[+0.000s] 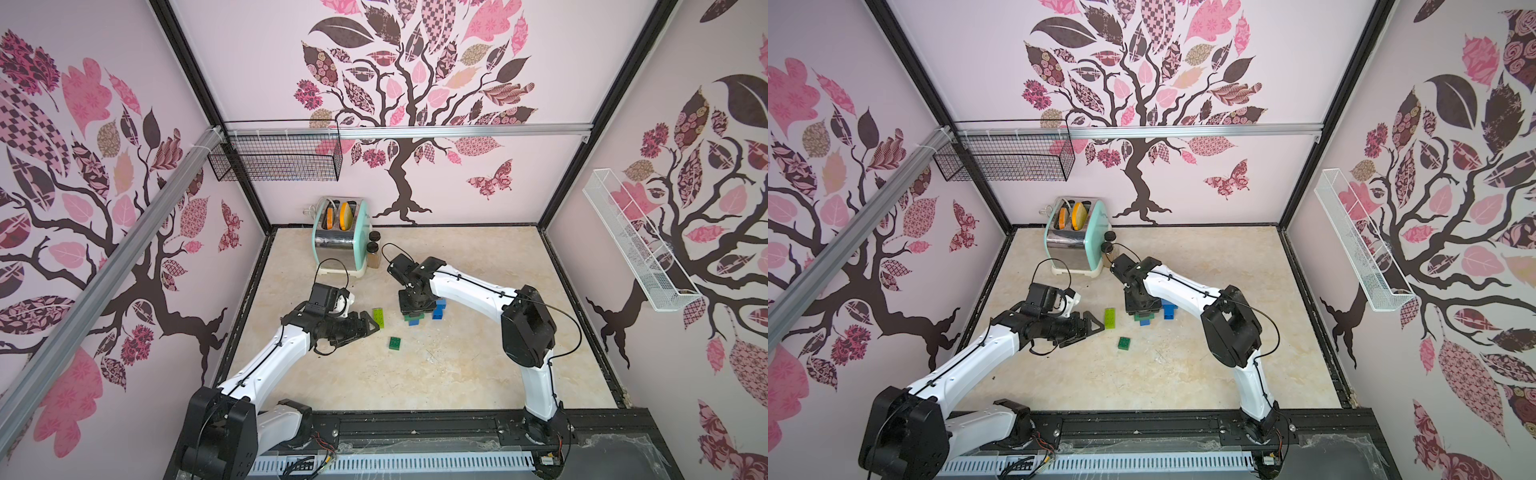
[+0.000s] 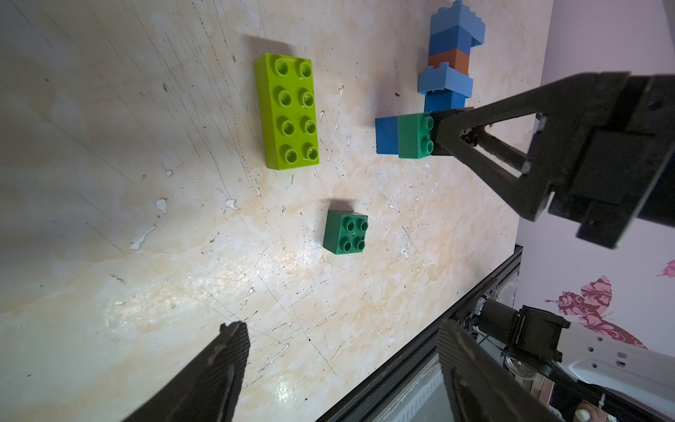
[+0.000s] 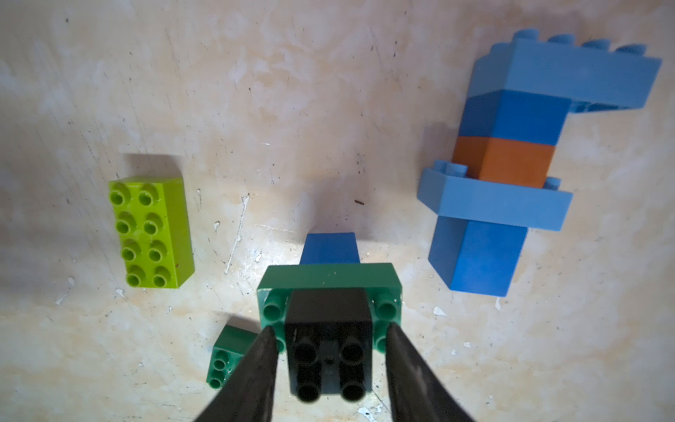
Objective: Assemble the letter f with lego
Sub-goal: Assemble the lego brick with the lego brick, then pick up the lego brick from the center of the board.
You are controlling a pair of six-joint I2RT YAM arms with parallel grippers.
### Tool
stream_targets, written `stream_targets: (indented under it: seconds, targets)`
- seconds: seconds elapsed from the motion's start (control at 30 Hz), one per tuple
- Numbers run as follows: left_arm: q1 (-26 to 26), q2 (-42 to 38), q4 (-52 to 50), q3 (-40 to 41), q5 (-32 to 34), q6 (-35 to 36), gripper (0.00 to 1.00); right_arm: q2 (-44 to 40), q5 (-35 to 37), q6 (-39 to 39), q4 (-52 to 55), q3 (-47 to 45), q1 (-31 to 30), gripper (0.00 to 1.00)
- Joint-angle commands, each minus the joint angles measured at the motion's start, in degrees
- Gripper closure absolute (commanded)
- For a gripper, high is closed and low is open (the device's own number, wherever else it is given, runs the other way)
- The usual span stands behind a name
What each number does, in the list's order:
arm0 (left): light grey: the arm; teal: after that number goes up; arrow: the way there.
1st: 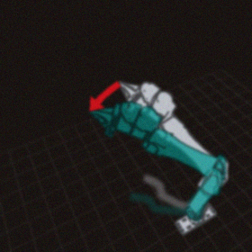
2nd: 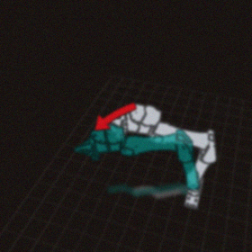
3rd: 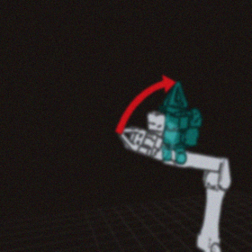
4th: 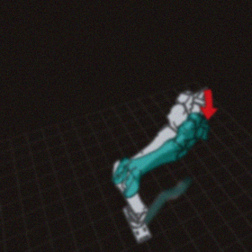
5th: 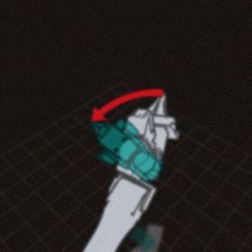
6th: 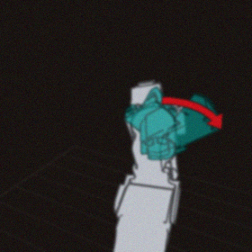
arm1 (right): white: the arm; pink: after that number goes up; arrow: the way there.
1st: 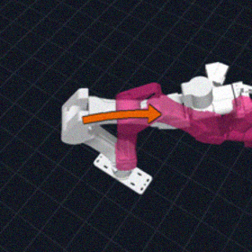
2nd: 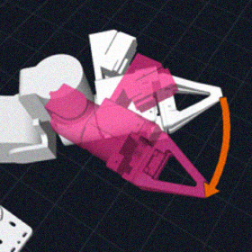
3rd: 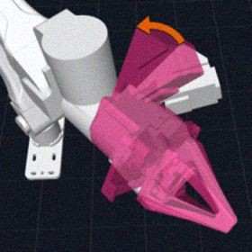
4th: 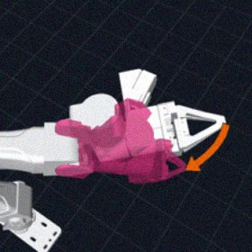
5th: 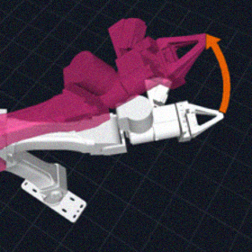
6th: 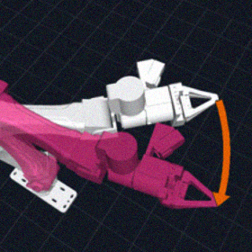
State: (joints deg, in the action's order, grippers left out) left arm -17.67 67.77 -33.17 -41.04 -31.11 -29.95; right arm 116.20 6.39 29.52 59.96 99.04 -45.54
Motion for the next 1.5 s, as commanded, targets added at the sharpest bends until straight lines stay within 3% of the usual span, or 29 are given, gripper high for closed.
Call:
stream_targets:
  seconds: [0.0,0.1,0.27,0.43,0.73,1.47]
  targets:
    - [-0.3,0.0,-0.2,-1.1,0.1,0.7,0.15,-4.9,2.8,-1.7,-0.2,1.6,-0.1,0.42]
    - [-0.2,-0.4,-0.4,-1.1,0.4,0.4,0.15,-6.5,3.3,-2.1,0.8,2.5,-0.1,0.36]
    - [0.8,-1.4,-4.7,-2.8,0.5,-1.7,0.15,-7.2,0.8,0.5,5.3,3.1,-1.3,0.36]
    - [5.5,-7.2,-6.0,-1.0,-3.1,-4.6,0.15,-9.2,-5.5,5.6,0.6,-4.3,-5.9,0.37]
    - [6.0,-15.2,-7.2,2.0,-6.6,-6.7,0.14,-6.1,-8.6,11.8,-5.6,-9.8,-11.3,0.39]
    - [4.0,-13.8,-6.4,2.9,-6.1,-6.9,0.15,4.4,-8.3,12.8,-8.2,-5.5,-11.3,0.43]
